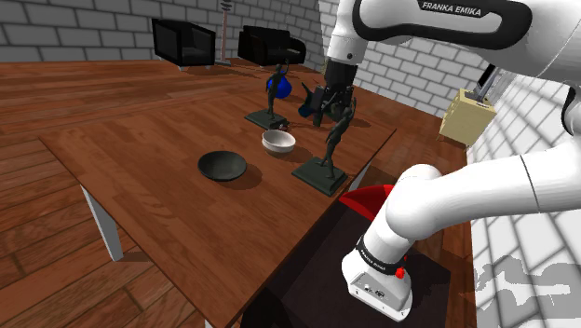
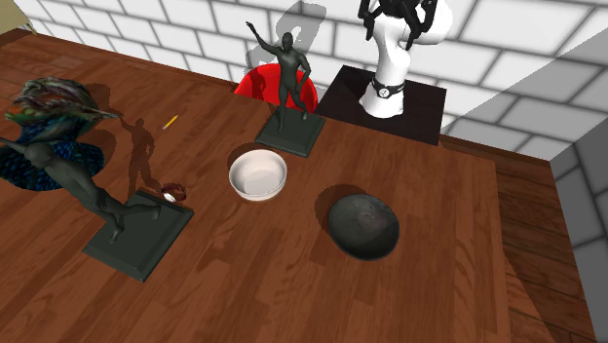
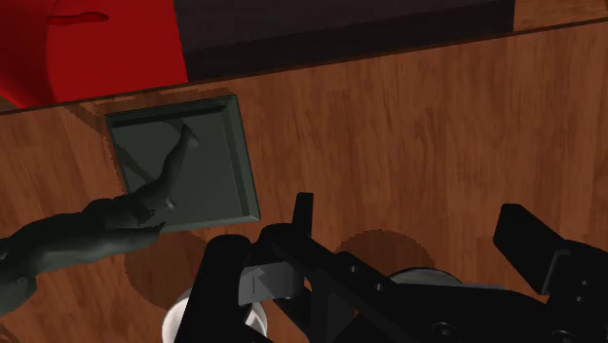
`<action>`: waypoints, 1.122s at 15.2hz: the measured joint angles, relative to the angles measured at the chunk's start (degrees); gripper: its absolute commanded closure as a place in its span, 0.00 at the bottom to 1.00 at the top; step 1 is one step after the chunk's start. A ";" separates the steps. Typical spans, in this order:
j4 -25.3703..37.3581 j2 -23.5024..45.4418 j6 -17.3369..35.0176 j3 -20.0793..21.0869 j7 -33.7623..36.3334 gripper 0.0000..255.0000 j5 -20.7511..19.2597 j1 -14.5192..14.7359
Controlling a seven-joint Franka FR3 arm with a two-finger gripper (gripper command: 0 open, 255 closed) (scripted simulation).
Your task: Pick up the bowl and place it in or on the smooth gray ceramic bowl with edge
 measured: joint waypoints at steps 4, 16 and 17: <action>-0.79 3.27 4.25 -0.39 -0.42 0.00 -0.85 -0.22; 1.41 25.62 26.39 -3.05 -2.29 0.00 -5.16 -1.72; 2.41 27.48 27.46 -3.25 -2.45 0.00 -5.43 -1.85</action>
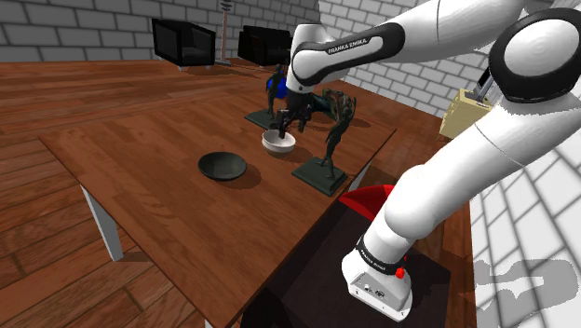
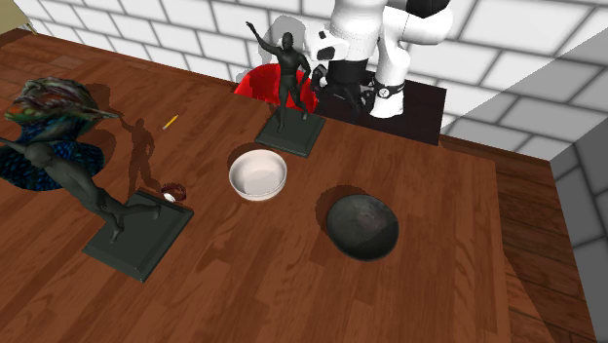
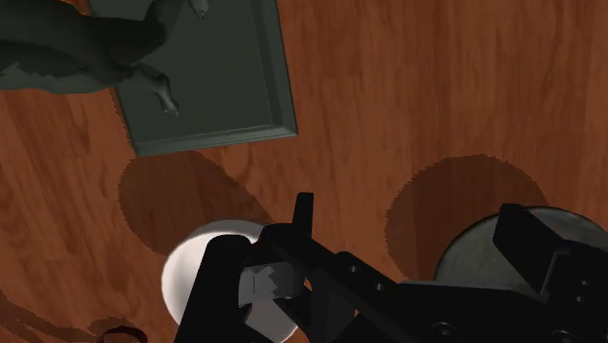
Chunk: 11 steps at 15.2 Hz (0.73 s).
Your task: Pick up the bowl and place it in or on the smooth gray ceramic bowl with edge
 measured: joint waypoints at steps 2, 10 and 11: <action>2.01 4.33 2.72 -0.29 -0.10 0.00 -0.39 -0.16; 11.05 22.00 12.93 -1.94 -1.34 0.00 -1.57 -1.51; 12.89 24.50 13.81 -2.04 -1.43 0.00 -1.55 -1.66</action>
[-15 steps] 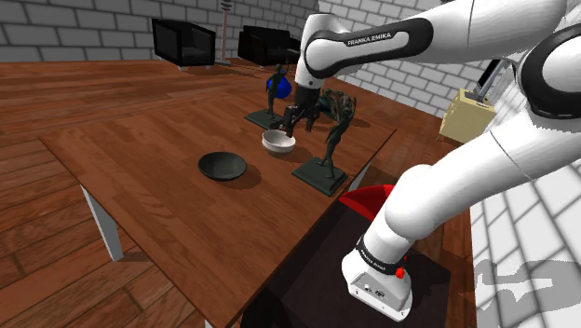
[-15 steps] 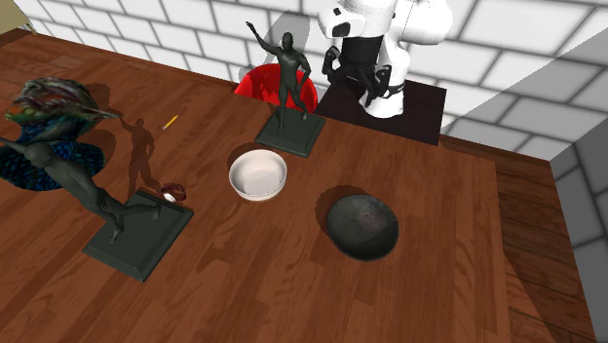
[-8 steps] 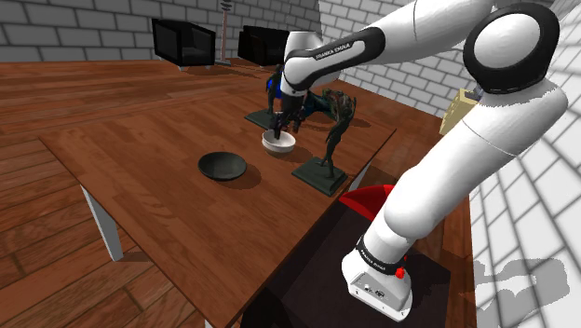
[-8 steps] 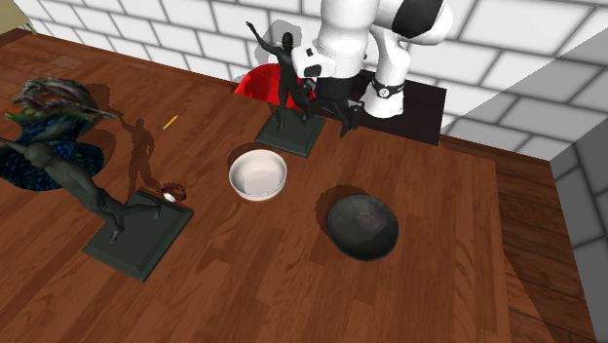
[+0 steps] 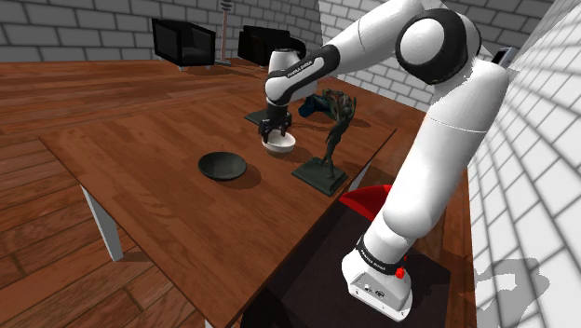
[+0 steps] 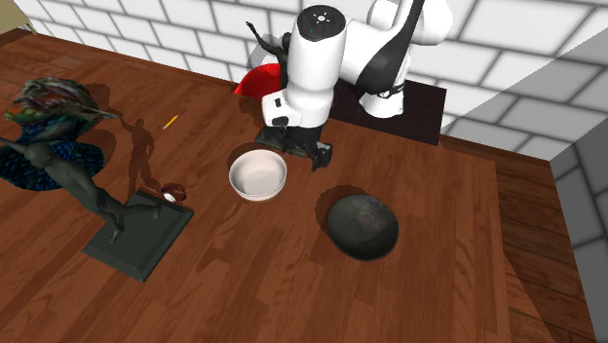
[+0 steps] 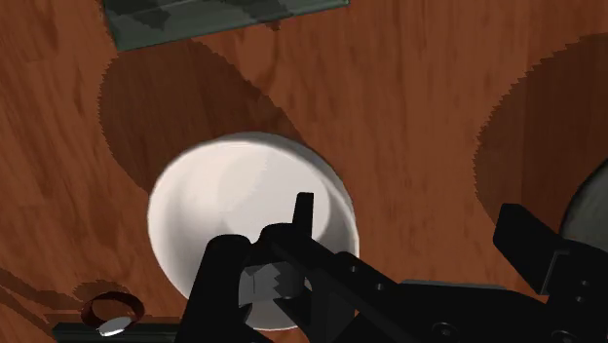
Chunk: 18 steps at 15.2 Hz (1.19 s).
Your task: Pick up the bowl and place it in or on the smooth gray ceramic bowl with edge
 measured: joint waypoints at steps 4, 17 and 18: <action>7.12 8.49 2.14 -0.29 -0.27 0.00 0.00 -0.59; 9.60 16.12 7.69 -0.45 -0.74 0.00 0.30 -1.67; 9.60 16.14 7.71 -0.45 -0.74 0.00 0.30 -1.68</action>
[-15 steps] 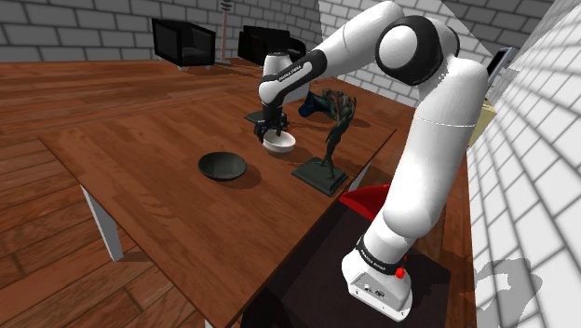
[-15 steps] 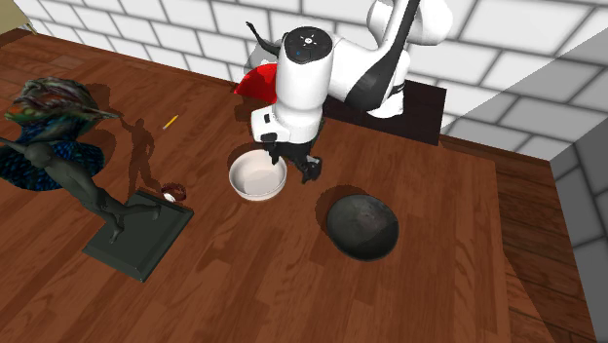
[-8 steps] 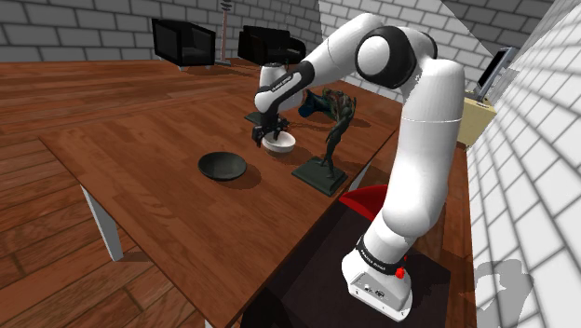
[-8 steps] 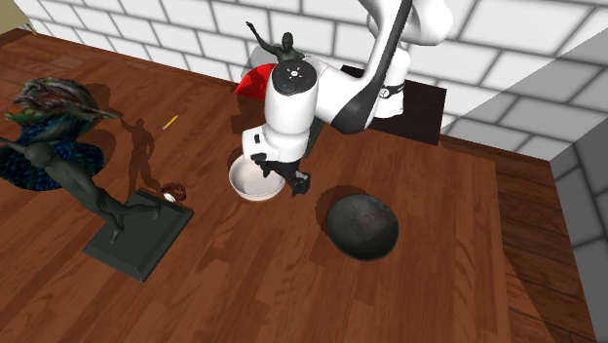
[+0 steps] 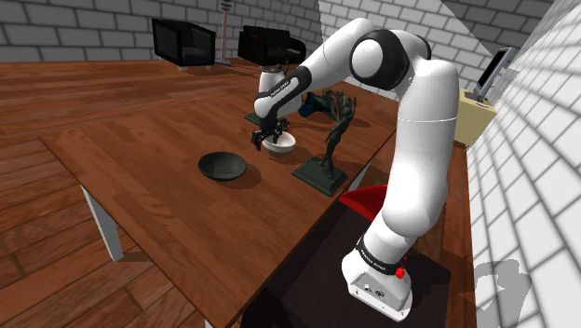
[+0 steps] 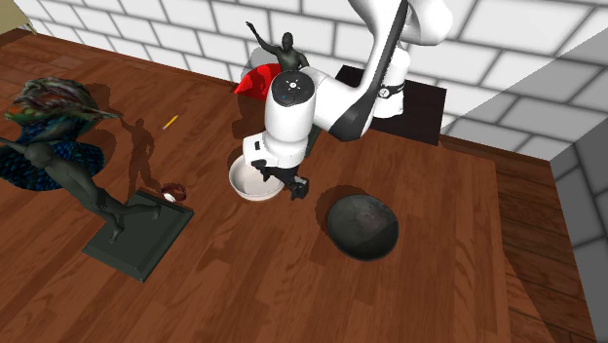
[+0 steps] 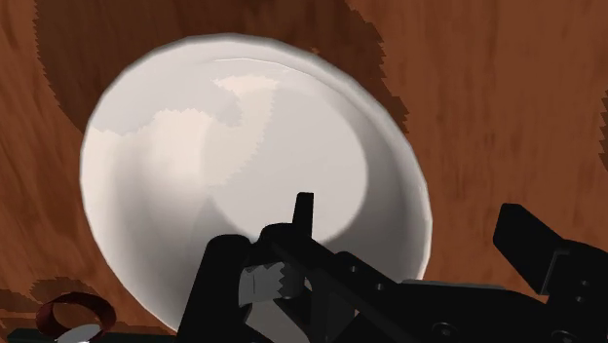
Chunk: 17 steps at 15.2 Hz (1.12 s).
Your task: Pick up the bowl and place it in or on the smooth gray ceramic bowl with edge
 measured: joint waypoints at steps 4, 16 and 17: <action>0.00 0.02 0.02 0.00 0.00 1.00 0.00 -0.01; 0.46 -1.40 -1.86 -0.03 -0.15 1.00 -0.04 0.11; 0.40 -2.09 -2.48 -0.06 -0.18 1.00 -0.10 0.17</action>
